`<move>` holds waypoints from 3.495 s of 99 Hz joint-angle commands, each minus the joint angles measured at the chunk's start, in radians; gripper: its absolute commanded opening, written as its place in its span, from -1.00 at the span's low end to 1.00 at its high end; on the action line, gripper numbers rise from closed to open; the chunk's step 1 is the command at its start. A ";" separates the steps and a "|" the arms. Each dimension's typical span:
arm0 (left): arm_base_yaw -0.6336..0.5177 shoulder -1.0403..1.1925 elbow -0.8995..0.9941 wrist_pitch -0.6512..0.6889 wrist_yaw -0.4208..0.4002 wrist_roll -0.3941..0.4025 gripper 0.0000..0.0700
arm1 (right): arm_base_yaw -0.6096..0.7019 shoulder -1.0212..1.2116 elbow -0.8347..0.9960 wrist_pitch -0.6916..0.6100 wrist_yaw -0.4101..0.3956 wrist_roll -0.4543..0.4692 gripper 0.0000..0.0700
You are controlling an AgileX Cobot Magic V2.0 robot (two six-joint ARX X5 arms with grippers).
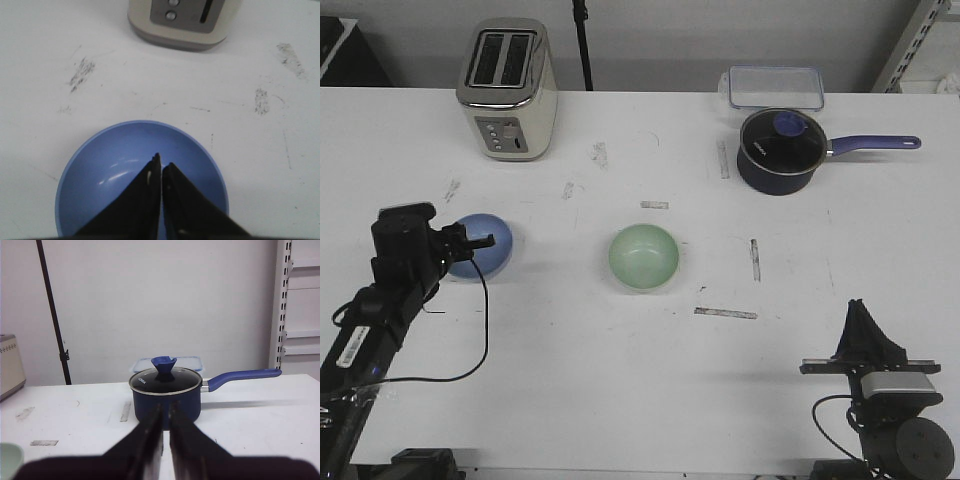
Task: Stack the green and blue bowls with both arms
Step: 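Reach the left gripper to the light blue bowl and grasp its rim, then lift the blue bowl with the left gripper and lower it into the green bowl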
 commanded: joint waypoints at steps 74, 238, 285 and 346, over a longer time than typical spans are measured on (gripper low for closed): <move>0.330 0.190 0.241 -0.415 0.254 -0.152 -0.40 | 0.000 -0.004 0.001 0.010 0.000 0.009 -0.96; 0.197 0.451 0.241 -0.331 0.246 -0.152 -1.00 | 0.000 -0.004 0.001 0.010 0.000 0.009 -0.96; 0.041 0.360 0.288 -0.388 0.268 -0.252 -1.00 | 0.000 -0.004 0.001 0.010 0.000 0.009 -0.96; -0.391 0.435 0.437 -0.274 0.261 -0.411 -1.00 | 0.000 -0.004 0.001 0.010 0.000 0.009 -0.96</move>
